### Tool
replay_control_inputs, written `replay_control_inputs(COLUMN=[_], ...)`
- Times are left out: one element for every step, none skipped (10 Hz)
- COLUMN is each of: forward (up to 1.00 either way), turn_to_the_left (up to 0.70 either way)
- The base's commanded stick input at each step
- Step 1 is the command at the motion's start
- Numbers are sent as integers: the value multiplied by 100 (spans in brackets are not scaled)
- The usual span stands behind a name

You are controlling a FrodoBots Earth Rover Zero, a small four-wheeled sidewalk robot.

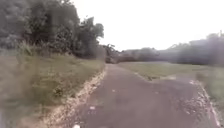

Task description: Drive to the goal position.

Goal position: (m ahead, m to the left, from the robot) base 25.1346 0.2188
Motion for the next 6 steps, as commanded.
replay_control_inputs(forward=[70, 70, 70, 70, 70, 70], turn_to_the_left=[-14, 0, 0, -4, -9, -13])
